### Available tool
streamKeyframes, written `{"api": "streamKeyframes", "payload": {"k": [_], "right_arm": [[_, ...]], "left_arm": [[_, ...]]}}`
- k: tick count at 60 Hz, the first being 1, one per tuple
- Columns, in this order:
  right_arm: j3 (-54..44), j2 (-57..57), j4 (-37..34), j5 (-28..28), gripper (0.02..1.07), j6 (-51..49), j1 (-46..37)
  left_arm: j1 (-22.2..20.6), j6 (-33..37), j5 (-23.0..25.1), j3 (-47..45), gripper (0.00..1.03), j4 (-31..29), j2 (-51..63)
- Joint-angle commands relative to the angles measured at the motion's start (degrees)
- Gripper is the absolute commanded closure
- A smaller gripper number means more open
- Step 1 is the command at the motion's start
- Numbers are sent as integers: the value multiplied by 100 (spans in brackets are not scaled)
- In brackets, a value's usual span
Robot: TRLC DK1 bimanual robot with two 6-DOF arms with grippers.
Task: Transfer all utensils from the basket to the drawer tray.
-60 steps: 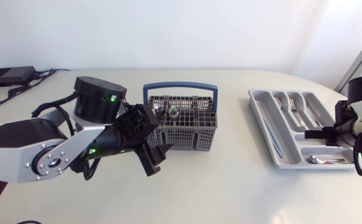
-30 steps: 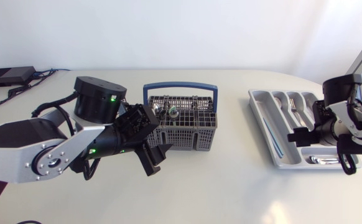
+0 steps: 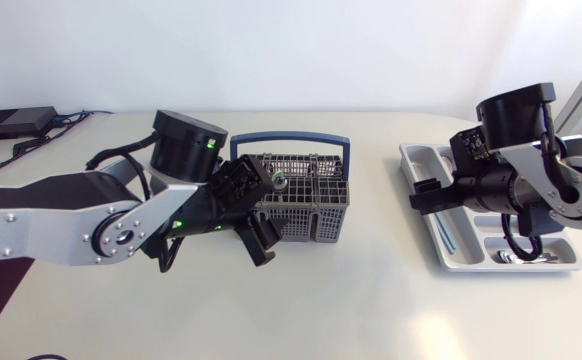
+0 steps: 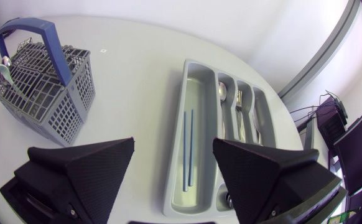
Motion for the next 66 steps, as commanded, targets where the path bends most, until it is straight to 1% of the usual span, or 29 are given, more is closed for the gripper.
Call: {"api": "streamKeyframes", "payload": {"k": [1,5,11,23,44,66], "right_arm": [[-196,192,149,-34,15,144,57],[-213,280,202,-34,15,135,57],[-240,359,228,-51,15,135,57],[-319,420,351,-148,15,126,39],[-468,438,465,-192,14,109,57],[-530,455,518,-192,14,100,83]], "left_arm": [[-37,-108,0,308,32,139,264],[-28,-108,0,387,34,218,440],[7,-99,-8,554,34,376,695],[86,-90,-79,879,34,481,1047],[350,-2,-87,853,33,473,915],[358,33,-96,633,33,464,475]]}}
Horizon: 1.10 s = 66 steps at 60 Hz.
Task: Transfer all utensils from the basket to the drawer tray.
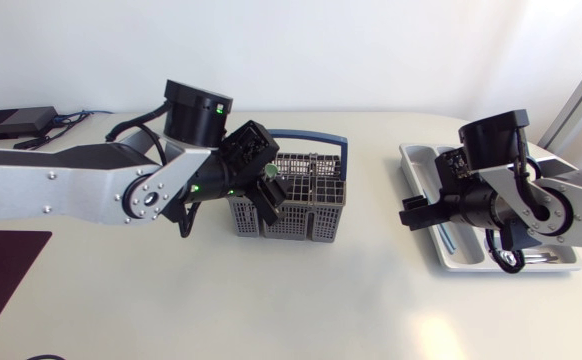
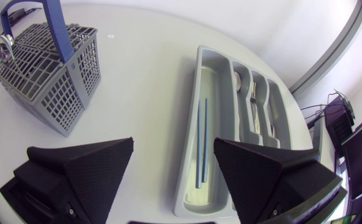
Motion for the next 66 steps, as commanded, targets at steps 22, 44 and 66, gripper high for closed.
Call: {"api": "streamKeyframes", "payload": {"k": [22,44,66], "right_arm": [[-176,174,101,0,12,91,53],[-229,279,189,0,12,30,53],[-211,429,250,0,11,-67,97]], "left_arm": [[75,222,-53,-385,34,18,-113],[13,538,44,-297,34,-88,-51],[-5,2112,132,1285,33,-2092,-51]]}}
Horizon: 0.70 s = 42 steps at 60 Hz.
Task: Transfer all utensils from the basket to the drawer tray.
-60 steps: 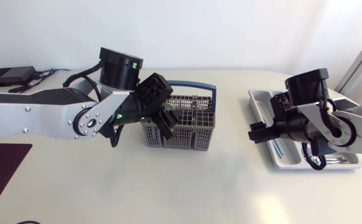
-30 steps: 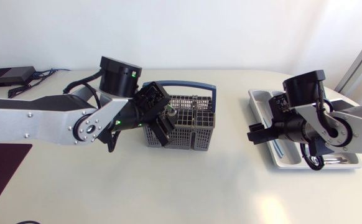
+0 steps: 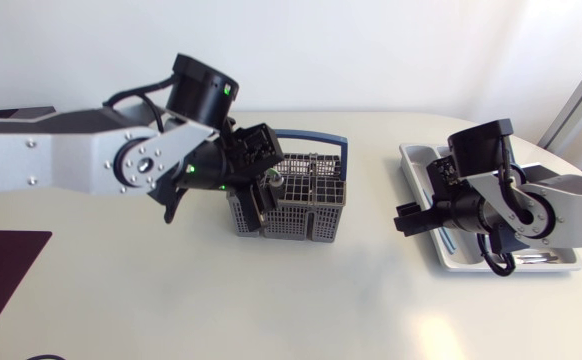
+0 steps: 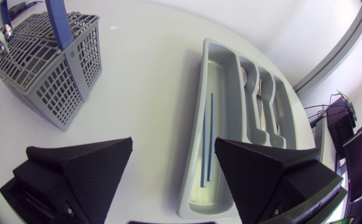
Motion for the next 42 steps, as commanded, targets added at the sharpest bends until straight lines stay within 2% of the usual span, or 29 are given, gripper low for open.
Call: {"api": "streamKeyframes", "payload": {"k": [1,9,20,26,42], "right_arm": [[-141,123,62,0,11,-50,51],[-124,166,71,0,11,-67,51],[-141,263,133,0,11,-76,95],[-141,325,141,0,10,-85,103],[-150,360,150,0,10,-93,156]], "left_arm": [[2,632,64,639,33,-449,41],[-7,1177,29,1281,33,-1336,164],[-86,1872,-85,1729,33,-2207,331],[-139,2091,-173,1896,33,-2497,489],[-200,2223,-560,2037,34,-2620,814]]}}
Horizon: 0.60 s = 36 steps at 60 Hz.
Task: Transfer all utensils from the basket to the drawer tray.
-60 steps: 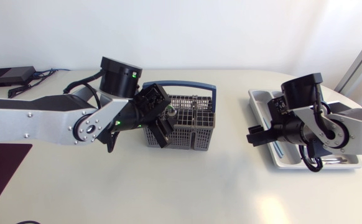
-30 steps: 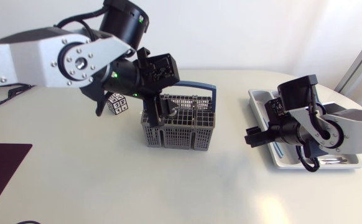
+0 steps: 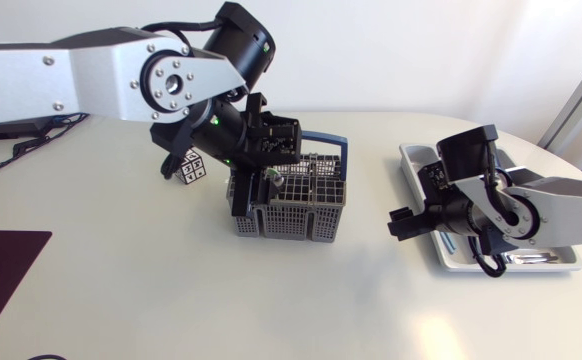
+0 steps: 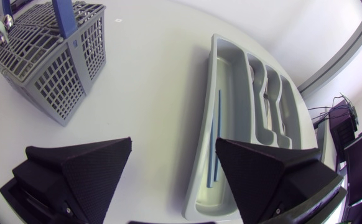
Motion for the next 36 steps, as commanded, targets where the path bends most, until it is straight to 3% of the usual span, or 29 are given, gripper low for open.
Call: {"api": "streamKeyframes", "payload": {"k": [1,8,14,20,28,36], "right_arm": [[-159,89,39,3,10,-72,53],[-176,89,48,3,9,-72,62],[-185,89,65,3,9,-72,62],[-185,89,65,3,9,-72,62],[-194,71,74,3,9,-63,53],[-211,62,74,3,9,-63,53]], "left_arm": [[47,144,-169,229,34,-82,165],[188,-225,-327,211,34,-91,183],[311,-567,-371,238,44,-91,332],[442,-937,-494,387,47,-108,640],[565,-1569,-494,625,66,-161,974],[662,-2044,-494,862,78,-337,1220]]}}
